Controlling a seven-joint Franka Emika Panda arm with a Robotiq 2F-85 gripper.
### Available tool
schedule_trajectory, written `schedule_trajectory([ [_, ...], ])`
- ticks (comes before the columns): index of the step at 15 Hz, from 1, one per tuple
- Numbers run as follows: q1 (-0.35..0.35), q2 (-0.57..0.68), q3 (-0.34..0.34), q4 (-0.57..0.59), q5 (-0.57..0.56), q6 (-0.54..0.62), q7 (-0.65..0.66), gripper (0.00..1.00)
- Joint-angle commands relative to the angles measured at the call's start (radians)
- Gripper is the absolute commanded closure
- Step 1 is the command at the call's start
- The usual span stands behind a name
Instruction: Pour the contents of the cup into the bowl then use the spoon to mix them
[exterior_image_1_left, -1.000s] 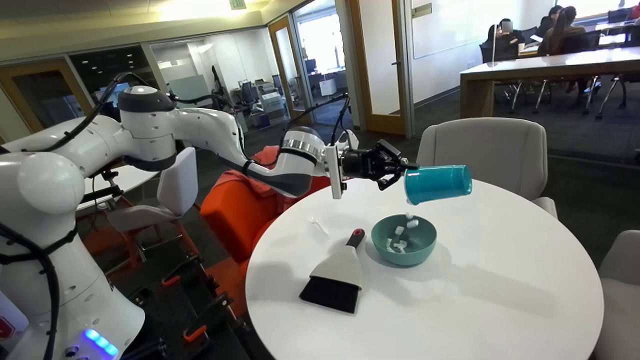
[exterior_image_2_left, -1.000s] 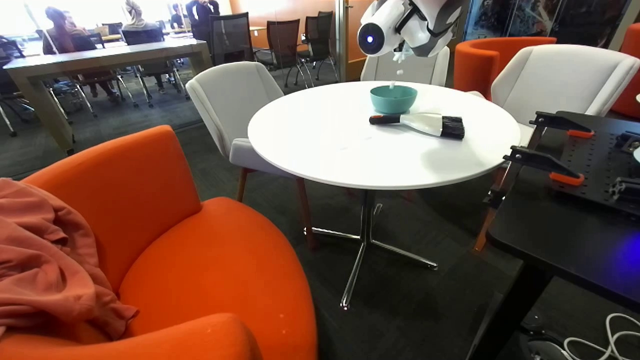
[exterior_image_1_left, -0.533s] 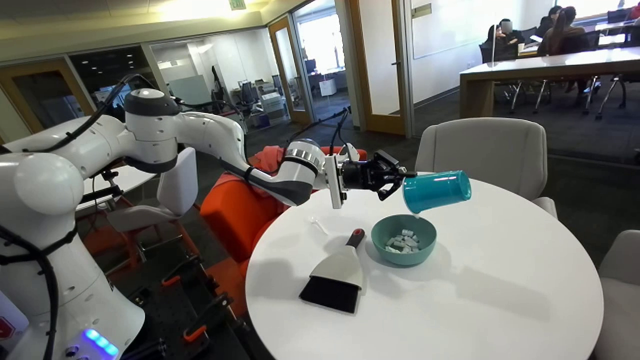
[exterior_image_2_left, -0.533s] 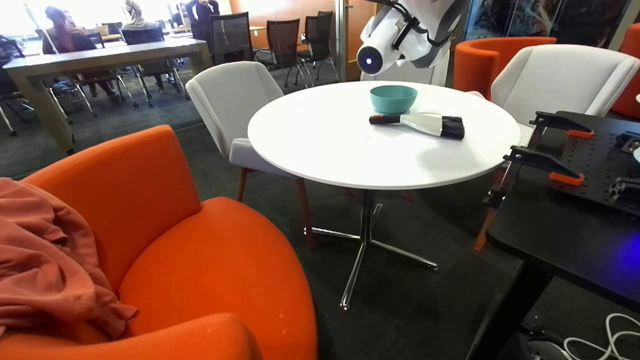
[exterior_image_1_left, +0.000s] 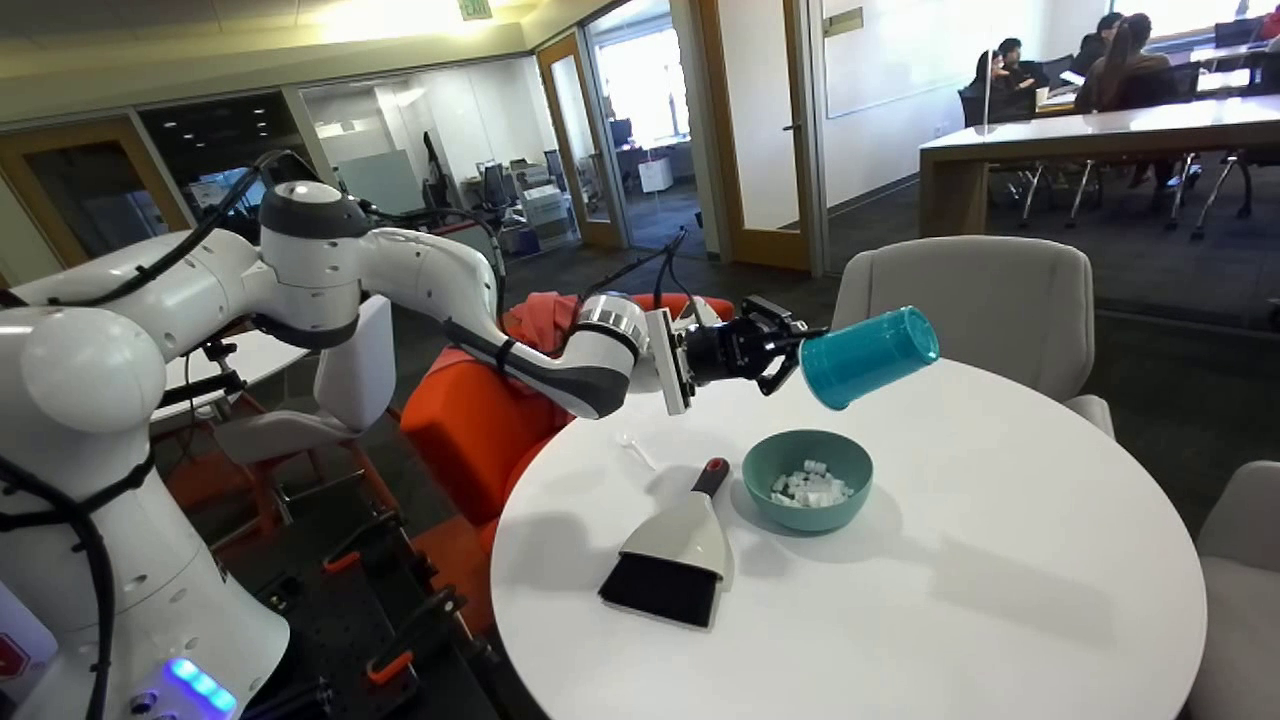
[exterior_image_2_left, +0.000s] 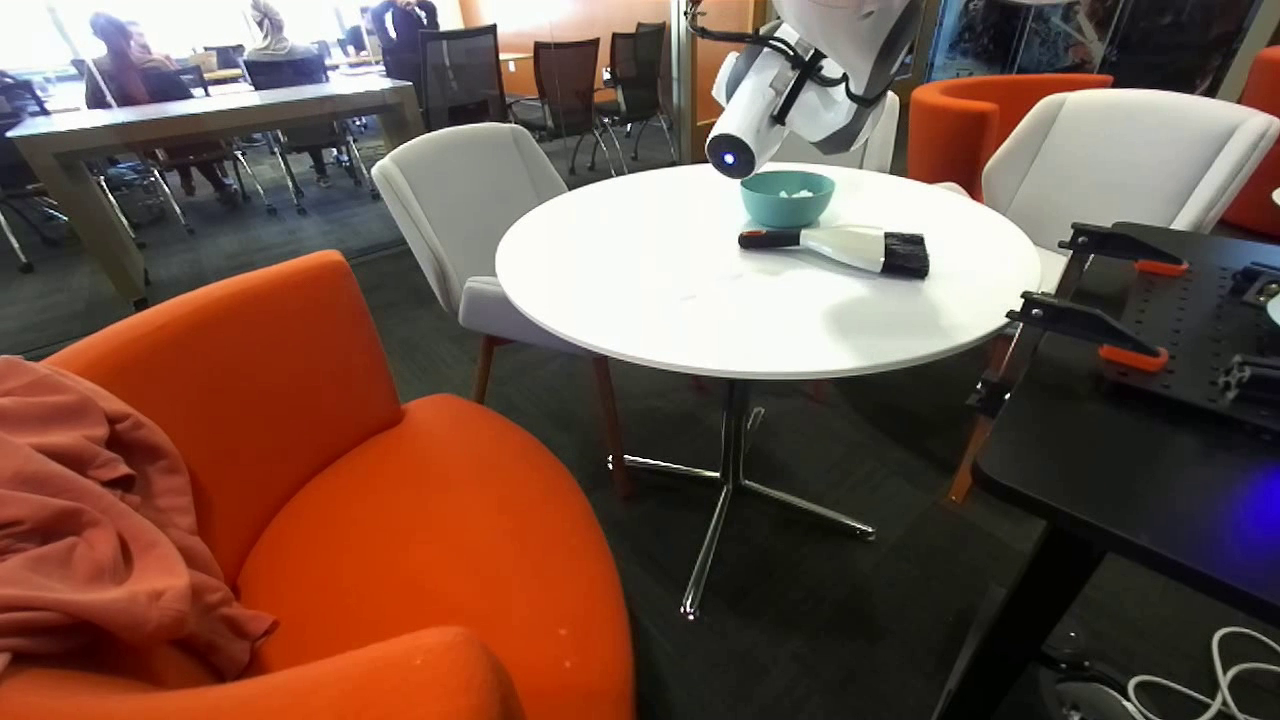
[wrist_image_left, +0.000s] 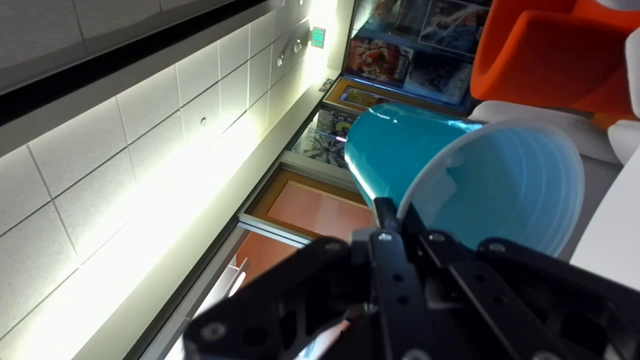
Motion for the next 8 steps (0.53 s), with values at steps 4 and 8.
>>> schedule_trajectory([
  [4, -0.078, -0.047, 0.106, 0.091, -0.210, -0.232, 0.025, 0.99],
  [8, -0.156, -0.113, 0.209, 0.128, -0.350, -0.353, 0.026, 0.99],
])
